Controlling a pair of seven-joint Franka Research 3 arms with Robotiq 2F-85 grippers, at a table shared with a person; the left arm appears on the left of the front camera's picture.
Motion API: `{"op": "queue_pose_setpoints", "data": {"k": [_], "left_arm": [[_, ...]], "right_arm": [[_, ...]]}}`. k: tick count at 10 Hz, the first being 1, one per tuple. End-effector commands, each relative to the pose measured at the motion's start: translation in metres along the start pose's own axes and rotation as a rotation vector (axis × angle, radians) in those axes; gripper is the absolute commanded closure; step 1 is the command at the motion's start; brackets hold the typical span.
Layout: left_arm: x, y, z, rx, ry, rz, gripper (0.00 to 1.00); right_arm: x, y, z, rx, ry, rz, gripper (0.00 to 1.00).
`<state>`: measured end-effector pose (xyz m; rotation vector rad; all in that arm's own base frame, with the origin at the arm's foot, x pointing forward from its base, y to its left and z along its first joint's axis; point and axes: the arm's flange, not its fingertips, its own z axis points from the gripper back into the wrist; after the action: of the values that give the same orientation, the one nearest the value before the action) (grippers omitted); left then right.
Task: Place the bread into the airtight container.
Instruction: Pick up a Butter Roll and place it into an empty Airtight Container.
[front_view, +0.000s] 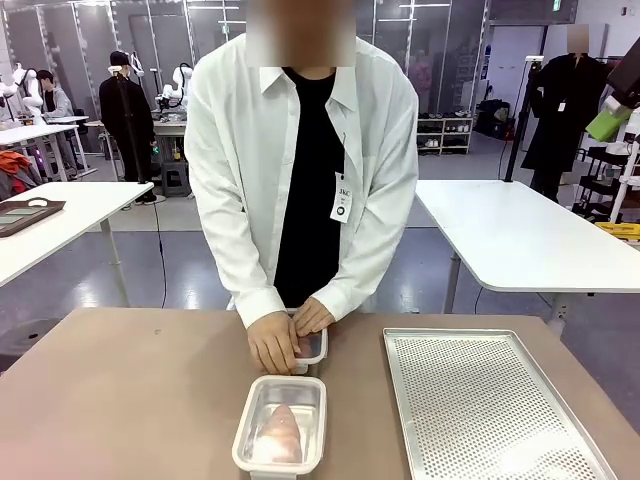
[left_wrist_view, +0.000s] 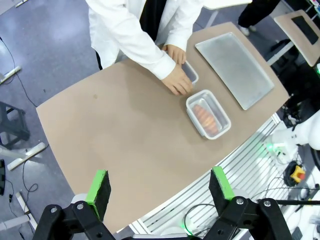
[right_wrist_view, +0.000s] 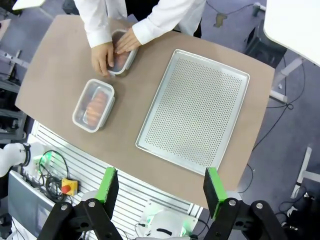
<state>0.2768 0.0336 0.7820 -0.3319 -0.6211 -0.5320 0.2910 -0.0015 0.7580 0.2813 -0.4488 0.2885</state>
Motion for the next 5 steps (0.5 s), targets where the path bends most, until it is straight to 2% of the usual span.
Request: {"op": "queue_pose_setpoints", "data": {"k": [1,5], "left_arm": [[0.0001,0.0007,0.0013,-0.005,0.004,-0.023,0.00],[0.0001,0.0007,0.0013,-0.005,0.004,-0.023,0.00]], "right_arm": [[0.0008,-0.0025,0.0023,-0.010,0.013,0.016,0.15],[0.0008,-0.0025,0.0023,-0.010,0.013,0.016,0.15]]}}
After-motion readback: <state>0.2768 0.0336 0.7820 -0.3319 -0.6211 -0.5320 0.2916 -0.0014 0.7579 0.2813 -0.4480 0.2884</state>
